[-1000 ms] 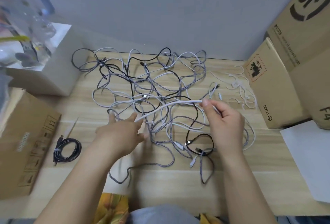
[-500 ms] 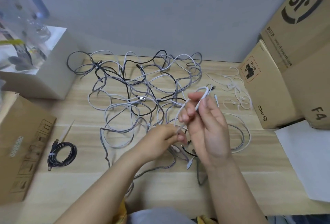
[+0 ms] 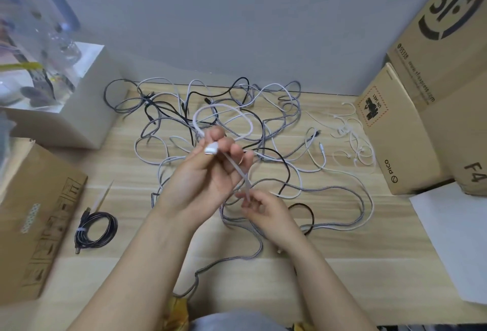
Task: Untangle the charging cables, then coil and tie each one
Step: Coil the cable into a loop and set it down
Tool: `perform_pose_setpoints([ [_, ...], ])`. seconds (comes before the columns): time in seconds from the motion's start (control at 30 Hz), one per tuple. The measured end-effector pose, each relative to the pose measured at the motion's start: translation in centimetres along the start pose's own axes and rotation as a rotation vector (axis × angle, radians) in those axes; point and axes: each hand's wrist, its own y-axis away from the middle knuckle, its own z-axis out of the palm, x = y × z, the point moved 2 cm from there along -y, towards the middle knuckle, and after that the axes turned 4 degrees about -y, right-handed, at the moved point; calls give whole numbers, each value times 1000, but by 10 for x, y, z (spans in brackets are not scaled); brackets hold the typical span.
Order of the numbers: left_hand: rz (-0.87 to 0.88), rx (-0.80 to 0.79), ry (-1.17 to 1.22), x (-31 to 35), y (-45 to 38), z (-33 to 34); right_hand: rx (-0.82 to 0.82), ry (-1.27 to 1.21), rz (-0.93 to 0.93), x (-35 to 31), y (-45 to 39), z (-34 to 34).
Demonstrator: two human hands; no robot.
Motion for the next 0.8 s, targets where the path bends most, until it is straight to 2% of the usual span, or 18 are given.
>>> perform_pose_setpoints([
  [0.07,-87,-173,142,6,3,2,38,93,3,12,-2,-2],
  [0.1,-119,-185,140,7,3,-1,98,74,15,14,-1,-5],
  [0.17,-181,-26,21,3,3,-15,260,-65,9,6,3,-11],
  [0.23,-178,189,-334,-3,6,-28,386,-239,-44,-12,7,-19],
  [0.3,-269,272,-568,-15,8,-36,440,-311,-152,-33,11,-26],
  [0.37,-408,279,-637,-30,8,-43,412,-338,-254,-56,18,-28],
  [0.47,-511,221,-571,-41,4,-42,172,-345,-265,-80,29,-20],
  [0.6,-443,224,-435,-43,-10,-39,-437,17,-279,-81,37,-9],
  [0.63,-399,249,-436,-42,-12,-39,-505,21,-293,-80,38,-10],
  [0.7,-303,276,-456,-37,-15,-39,-419,-161,-296,-80,37,-16],
  [0.8,-259,120,-537,-28,-10,-33,23,-647,-69,-69,27,-28],
])
